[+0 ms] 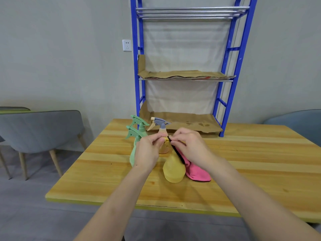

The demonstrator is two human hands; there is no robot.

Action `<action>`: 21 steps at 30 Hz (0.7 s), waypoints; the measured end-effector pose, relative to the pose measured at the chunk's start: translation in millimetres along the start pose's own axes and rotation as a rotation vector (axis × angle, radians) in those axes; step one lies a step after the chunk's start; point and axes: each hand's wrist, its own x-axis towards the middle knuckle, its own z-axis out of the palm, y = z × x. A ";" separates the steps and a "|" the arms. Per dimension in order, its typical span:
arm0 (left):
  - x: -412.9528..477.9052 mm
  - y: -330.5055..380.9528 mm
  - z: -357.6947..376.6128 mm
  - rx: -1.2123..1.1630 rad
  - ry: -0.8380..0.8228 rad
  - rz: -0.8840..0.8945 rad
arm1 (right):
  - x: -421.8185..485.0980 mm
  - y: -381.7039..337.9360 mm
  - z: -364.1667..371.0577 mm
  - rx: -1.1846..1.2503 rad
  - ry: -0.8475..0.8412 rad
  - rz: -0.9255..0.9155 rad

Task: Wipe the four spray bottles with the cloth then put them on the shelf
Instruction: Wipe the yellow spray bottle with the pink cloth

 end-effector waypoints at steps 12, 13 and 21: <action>0.1 0.0 -3.1 0.070 0.002 -0.009 | -28.3 24.6 -7.7 -0.022 0.021 0.067; -0.6 0.3 -2.9 0.065 0.006 -0.006 | -30.3 26.7 -9.5 -0.043 0.009 0.070; -4.5 -4.7 2.5 0.081 0.039 0.016 | -8.0 4.2 6.5 -0.032 0.074 -0.041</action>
